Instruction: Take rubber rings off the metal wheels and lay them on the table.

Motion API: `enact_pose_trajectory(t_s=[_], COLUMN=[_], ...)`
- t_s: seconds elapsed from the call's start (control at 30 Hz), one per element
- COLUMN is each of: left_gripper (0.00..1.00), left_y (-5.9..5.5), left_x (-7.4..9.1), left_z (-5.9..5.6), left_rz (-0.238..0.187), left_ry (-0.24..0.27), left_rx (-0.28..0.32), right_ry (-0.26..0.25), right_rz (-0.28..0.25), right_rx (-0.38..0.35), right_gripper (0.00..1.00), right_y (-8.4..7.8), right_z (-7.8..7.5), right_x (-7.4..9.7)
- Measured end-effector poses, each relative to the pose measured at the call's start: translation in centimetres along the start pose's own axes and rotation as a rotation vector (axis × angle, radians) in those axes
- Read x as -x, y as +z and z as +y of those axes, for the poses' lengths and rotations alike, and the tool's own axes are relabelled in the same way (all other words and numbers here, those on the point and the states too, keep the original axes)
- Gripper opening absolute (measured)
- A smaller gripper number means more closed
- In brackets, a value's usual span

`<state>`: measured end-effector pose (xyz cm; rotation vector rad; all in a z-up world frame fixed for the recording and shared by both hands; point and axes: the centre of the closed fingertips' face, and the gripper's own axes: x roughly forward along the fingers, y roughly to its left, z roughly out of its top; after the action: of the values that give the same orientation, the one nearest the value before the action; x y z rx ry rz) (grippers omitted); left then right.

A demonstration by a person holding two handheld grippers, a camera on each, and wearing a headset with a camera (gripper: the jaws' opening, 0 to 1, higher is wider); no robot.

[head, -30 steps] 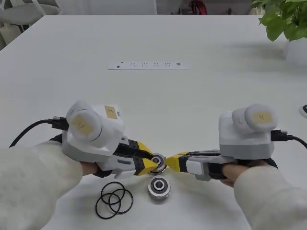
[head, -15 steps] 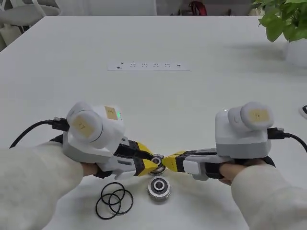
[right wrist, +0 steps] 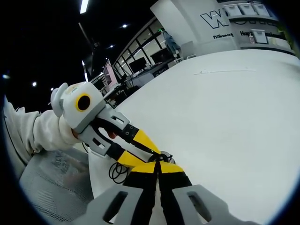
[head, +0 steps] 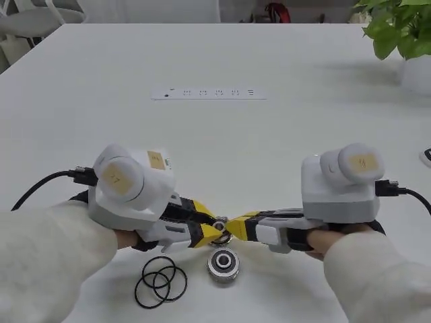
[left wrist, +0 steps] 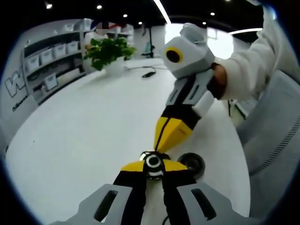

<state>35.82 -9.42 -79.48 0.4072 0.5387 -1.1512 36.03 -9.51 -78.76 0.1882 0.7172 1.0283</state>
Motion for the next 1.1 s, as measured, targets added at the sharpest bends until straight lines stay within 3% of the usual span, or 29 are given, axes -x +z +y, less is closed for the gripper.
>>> enact_pose_trajectory(t_s=[0.23, 0.3, 0.4, 0.43, 0.5, 0.8, 1.1], left_gripper=[0.13, 0.13, 0.13, 0.13, 0.13, 0.16, 0.33], left_y=[0.0, 0.0, 0.0, 0.0, 0.0, 0.4, 1.9], left_x=[0.0, 0.0, 0.0, 0.0, 0.0, 0.6, 3.1], left_z=[0.0, 0.0, 0.0, -0.1, -0.1, -0.7, -1.0], left_rz=[-0.002, -0.003, -0.007, -0.01, -0.009, 0.003, -0.03], left_ry=[0.0, 0.002, 0.005, 0.004, 0.004, -0.005, 0.041], left_rx=[0.0, 0.002, 0.007, 0.036, 0.021, 0.03, 0.029], right_ry=[0.045, 0.016, 0.023, 0.022, 0.015, 0.004, -0.009], right_rz=[-0.039, -0.025, -0.011, -0.016, -0.017, -0.03, -0.057], right_rx=[-0.001, 0.026, 0.005, -0.004, -0.01, -0.006, -0.003], right_gripper=[0.0, 0.0, 0.0, 0.0, 0.0, 0.0, 0.0], right_y=[1.0, 0.9, 0.2, 0.1, -0.1, 0.5, 1.1], right_z=[1.0, 0.6, 0.4, 0.4, 0.3, 0.3, 0.5], right_x=[-0.1, -0.1, -0.1, 0.1, 0.3, 0.8, 2.2])
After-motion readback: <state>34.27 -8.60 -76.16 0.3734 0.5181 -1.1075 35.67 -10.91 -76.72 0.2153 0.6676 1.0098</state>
